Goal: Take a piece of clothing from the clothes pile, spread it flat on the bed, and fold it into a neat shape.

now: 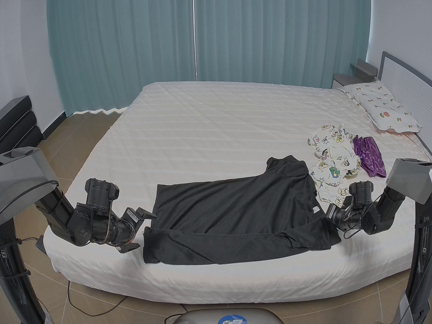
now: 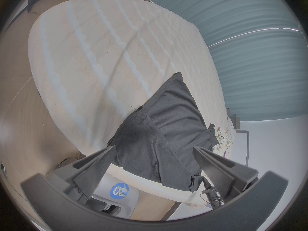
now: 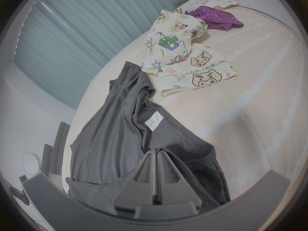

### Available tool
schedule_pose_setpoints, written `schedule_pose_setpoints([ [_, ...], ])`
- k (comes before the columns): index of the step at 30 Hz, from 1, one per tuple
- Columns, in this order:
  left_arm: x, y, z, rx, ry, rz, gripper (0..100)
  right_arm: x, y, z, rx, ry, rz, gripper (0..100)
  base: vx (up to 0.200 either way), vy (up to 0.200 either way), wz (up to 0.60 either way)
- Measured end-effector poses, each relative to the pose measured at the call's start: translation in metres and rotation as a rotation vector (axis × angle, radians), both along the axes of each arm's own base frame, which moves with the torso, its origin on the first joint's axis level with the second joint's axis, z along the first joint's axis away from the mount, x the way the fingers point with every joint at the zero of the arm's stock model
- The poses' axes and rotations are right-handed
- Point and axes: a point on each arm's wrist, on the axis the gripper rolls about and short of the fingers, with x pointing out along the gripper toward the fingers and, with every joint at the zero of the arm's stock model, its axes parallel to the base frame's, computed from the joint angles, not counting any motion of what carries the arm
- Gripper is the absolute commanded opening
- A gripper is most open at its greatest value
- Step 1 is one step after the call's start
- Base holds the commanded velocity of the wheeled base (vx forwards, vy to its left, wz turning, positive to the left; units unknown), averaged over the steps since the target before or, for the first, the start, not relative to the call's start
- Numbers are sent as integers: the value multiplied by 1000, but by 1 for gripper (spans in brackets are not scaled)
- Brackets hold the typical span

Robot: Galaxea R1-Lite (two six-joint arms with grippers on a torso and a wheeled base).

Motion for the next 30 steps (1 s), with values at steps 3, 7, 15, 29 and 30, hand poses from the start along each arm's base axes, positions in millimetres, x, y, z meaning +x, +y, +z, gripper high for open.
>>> schedule_pose_setpoints([
  [3, 0, 0, 0, 0, 0, 0, 100, 1, -3, 1, 13, -4, 4, 0, 0, 0, 0],
  [7, 0, 0, 0, 0, 0, 0, 100, 1, -9, 1, 22, -6, -4, 0, 0, 0, 0],
  [15, 0, 0, 0, -1, 1, 2, 100, 3, -16, -1, 34, -10, -11, 100, 0, 0, 0],
  [29, 0, 0, -1, 8, -2, 4, 100, -12, -11, 18, 181, -48, -115, 100, 57, 0, 0],
  [30, 0, 0, -1, 8, -1, 3, 100, -14, -12, 22, 205, -71, -128, 100, 200, 0, 0],
])
